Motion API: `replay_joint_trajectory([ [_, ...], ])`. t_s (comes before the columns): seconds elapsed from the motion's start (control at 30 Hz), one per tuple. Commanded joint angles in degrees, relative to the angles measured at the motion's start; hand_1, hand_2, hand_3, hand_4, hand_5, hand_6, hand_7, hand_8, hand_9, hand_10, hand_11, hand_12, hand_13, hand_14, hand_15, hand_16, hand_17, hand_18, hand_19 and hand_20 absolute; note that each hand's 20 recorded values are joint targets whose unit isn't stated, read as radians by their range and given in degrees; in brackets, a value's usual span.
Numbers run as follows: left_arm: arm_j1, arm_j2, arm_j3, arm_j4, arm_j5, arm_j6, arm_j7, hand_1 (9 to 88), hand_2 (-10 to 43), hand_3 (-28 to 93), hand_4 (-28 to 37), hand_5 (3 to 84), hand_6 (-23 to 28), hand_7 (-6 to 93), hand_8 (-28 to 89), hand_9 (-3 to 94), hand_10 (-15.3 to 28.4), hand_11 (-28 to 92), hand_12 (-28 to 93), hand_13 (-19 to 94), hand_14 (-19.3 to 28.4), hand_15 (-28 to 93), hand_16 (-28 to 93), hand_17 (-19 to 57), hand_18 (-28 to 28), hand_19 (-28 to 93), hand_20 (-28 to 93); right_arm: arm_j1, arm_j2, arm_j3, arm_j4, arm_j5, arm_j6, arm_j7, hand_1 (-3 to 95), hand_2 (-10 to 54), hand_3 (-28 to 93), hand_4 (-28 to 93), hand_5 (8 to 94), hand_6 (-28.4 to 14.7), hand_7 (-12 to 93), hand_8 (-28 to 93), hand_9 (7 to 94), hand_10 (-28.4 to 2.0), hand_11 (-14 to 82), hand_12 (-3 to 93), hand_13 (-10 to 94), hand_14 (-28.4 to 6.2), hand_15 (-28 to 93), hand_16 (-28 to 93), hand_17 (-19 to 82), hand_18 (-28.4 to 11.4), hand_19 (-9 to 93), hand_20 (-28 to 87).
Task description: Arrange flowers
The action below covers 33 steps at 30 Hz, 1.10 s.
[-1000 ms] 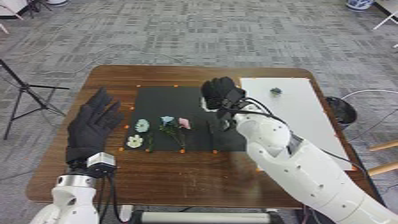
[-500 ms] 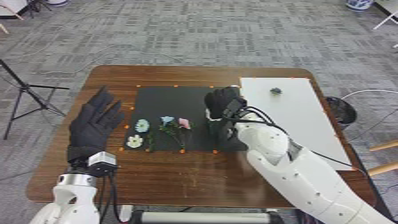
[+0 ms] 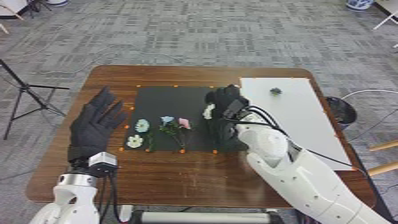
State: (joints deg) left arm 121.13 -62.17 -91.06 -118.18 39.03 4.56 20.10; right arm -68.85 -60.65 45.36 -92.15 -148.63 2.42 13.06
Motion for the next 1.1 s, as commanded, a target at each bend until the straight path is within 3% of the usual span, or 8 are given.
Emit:
replay_joint_trajectory([
  [0.03, 0.9, -0.6, -0.34, -0.28, 0.23, -0.37, -0.54, 24.2, 0.1, 67, -28.3, 27.6, 2.5, 19.2, -10, 23.2, 11.0, 13, 16, 19, 13.2, 14, 6, -13.2, 19.9, 42, 8, 2.1, 2.0, 4.9, 2.5, -3.1, -0.9, 5.6, 34.9, -9.5, 89, -27, 39.6, -4.9, 23, -13, 46.4, -12.6, 31.0, 24.0, 55, -7.5, 75, 31, 26, -19.4, 83, 49],
  [0.23, 0.7, -0.74, -0.16, -0.2, 0.29, -0.05, -0.66, 24.1, 0.0, 67, -28.3, 27.6, 2.5, 19.2, -10, 23.3, 11.0, 13, 16, 19, 13.1, 14, 6, -13.2, 19.9, 42, 8, 3.3, 3.4, 8.6, 5.0, -4.0, -6.6, 10.7, 33.6, -9.5, 91, -28, 28.7, -10.4, 19, -10, 32.2, -16.5, 23.5, 21.5, 46, -10.1, 76, 23, 23, -18.7, 83, 48],
  [0.47, 0.5, -0.81, -0.18, -0.13, 0.17, -0.05, -0.42, 24.2, 0.1, 67, -28.3, 27.6, 2.5, 19.2, -10, 23.3, 11.0, 13, 16, 19, 13.2, 14, 6, -13.2, 19.9, 42, 8, 5.8, 5.1, 9.9, 9.4, -5.2, -14.1, 10.3, 31.8, -9.5, 89, -28, 25.1, -10.1, 15, -8, 31.5, -18.8, 12.2, 17.9, 44, -10.6, 74, 18, 22, -19.3, 82, 48],
  [0.6, -0.2, -0.59, 0.06, 0.13, 0.24, -0.37, -0.34, 24.1, 0.1, 67, -28.3, 27.6, 2.5, 19.2, -10, 23.3, 11.1, 13, 16, 19, 13.2, 15, 6, -13.2, 19.9, 42, 8, 7.3, 5.9, 11.2, 11.5, -5.9, -21.3, 4.7, 32.2, -9.5, 87, -28, 20.7, -11.0, 10, -7, 29.5, -19.4, 8.2, 15.7, 45, -9.2, 70, 17, 20, -19.2, 80, 47],
  [0.73, -0.3, -0.65, 0.05, 0.17, 0.17, -0.51, -0.41, 24.1, 0.1, 67, -28.3, 27.7, 2.5, 19.2, -10, 23.3, 11.1, 13, 17, 19, 13.3, 15, 6, -13.2, 19.9, 42, 8, 8.0, 5.9, 11.2, 12.9, -7.9, -26.7, 3.1, 33.8, -9.5, 87, -28, 19.4, -11.6, 9, -6, 29.2, -17.0, 8.2, 15.4, 46, -8.2, 70, 17, 20, -19.0, 79, 47],
  [0.9, -0.3, -0.53, 0.05, 0.19, 0.25, -0.7, -0.42, 24.1, 0.1, 67, -28.3, 27.7, 2.6, 19.2, -10, 23.3, 11.0, 13, 16, 19, 13.4, 15, 6, -13.2, 19.9, 42, 8, 6.0, 6.4, 11.9, 12.2, -5.6, -28.5, 4.4, 35.0, -9.5, 87, -28, 26.4, -7.6, 16, -10, 39.4, -13.4, 14.3, 14.2, 52, -6.2, 67, 19, 20, -19.2, 79, 47],
  [1.03, 0.3, -0.45, -0.38, -0.02, 0.3, -0.5, -0.34, 24.1, 0.1, 67, -28.3, 27.7, 2.6, 19.1, -10, 23.3, 11.1, 13, 16, 19, 13.4, 15, 6, -13.2, 19.9, 42, 8, 3.0, 7.9, 11.3, 11.2, -4.7, -18.2, 1.7, 39.8, -9.5, 83, -28, 44.3, -1.0, 29, -16, 57.7, -8.3, 26.4, 20.8, 62, -2.9, 60, 30, 23, -19.4, 79, 47],
  [1.1, 0.3, -0.46, -0.33, 0.0, 0.22, -0.29, -0.21, 24.1, 0.1, 67, -28.3, 27.7, 2.6, 19.1, -10, 23.3, 11.1, 13, 16, 19, 13.4, 15, 6, -13.2, 19.9, 42, 8, 2.3, 8.7, 10.6, 10.5, -4.4, -13.7, 0.3, 42.6, -9.5, 80, -28, 50.7, 1.1, 34, -17, 66.5, -5.9, 23.5, 31.4, 65, -1.6, 58, 34, 25, -19.1, 80, 48],
])
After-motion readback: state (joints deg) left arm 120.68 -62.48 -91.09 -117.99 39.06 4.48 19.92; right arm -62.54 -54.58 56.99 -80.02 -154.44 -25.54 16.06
